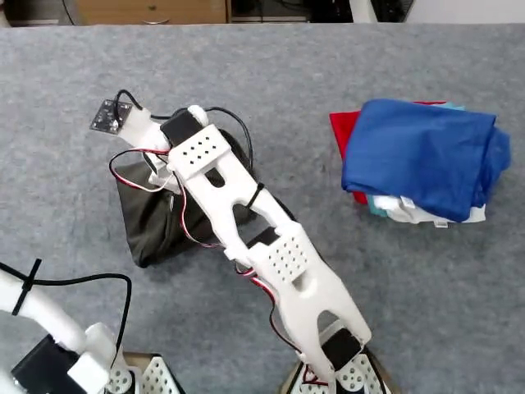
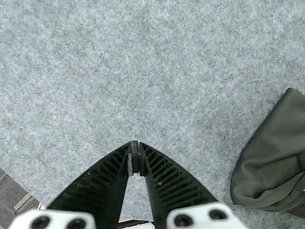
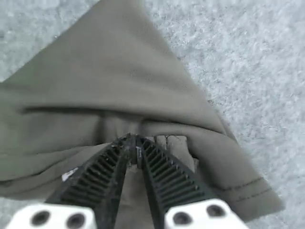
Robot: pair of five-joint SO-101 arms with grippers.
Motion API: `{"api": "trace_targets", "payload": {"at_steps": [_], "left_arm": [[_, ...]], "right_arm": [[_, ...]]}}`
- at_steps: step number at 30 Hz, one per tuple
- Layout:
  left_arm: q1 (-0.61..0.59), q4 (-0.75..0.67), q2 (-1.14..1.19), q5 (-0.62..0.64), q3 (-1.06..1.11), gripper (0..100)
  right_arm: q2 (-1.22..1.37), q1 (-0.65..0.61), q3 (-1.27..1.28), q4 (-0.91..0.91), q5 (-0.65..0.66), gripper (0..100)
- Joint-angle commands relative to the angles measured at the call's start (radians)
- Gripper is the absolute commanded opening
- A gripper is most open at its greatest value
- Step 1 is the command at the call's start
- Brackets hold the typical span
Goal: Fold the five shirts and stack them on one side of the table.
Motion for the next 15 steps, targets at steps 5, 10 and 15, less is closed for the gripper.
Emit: {"api": "trace_targets", "payload": {"at_steps": [5,10,15], "left_arm": [[0.0,0.011,-0.027,-0.009,-0.005,2],[0.0,0.011,-0.027,-0.009,-0.005,2],[0.0,0.011,-0.027,-0.009,-0.005,2]], "right_arm": [[0.038,0.039,-0.084,0.066,0.043,0.2],[0.036,0.102,-0.084,0.147,0.044,0.2],[0.031,0.157,-0.084,0.229,0.038,0.2]]}}
